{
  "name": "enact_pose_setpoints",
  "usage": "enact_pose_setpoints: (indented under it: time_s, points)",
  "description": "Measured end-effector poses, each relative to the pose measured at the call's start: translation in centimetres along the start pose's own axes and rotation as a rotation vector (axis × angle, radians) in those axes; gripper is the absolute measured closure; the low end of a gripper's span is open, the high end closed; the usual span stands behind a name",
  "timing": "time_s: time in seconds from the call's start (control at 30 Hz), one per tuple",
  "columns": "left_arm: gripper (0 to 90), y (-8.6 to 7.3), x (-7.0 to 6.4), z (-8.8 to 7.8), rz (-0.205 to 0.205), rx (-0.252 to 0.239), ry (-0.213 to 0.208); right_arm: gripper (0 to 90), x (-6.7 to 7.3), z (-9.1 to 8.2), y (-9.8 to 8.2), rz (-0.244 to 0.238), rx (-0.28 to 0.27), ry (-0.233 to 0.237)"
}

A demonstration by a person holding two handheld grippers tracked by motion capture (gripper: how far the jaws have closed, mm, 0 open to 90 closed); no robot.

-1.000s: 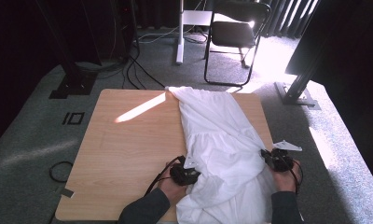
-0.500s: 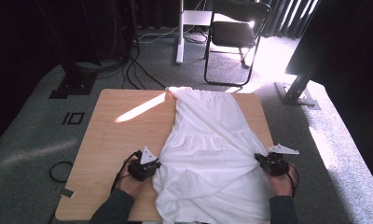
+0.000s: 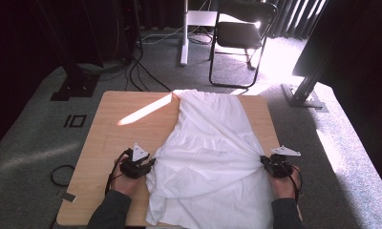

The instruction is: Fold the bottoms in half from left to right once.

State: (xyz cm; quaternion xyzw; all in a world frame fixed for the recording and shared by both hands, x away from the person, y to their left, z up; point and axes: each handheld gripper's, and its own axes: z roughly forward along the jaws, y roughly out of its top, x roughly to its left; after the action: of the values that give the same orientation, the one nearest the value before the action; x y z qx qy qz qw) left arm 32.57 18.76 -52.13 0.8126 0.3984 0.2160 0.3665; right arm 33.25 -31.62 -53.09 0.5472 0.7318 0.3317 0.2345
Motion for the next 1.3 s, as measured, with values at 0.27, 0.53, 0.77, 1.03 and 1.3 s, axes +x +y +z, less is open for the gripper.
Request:
enact_pose_setpoints:
  time_s: [0.27, 0.53, 0.77, 1.03, 1.3]
  points:
    - [51.6, -0.6, -0.9, 0.0, 0.014, 0.024, -0.036, 54.4, 1.7, -1.8, 0.9, -0.030, -0.124, 0.095]
    - [46.1, -1.2, -1.3, 1.1, -0.010, 0.050, -0.084, 36.1, 4.7, 0.1, 2.3, -0.113, -0.111, 0.263]
    - [51.1, -1.4, -1.8, 2.3, -0.003, 0.073, -0.101, 69.0, 5.6, 1.8, 1.7, -0.146, -0.022, 0.293]
    - [84.1, -1.2, -2.5, 0.6, 0.036, 0.026, -0.108, 88.8, 4.5, -2.7, -0.4, -0.164, -0.048, 0.242]
    - [83.9, -1.6, -3.0, -1.0, 0.060, 0.018, -0.101, 88.7, 0.4, -9.7, -4.2, -0.075, -0.115, 0.160]
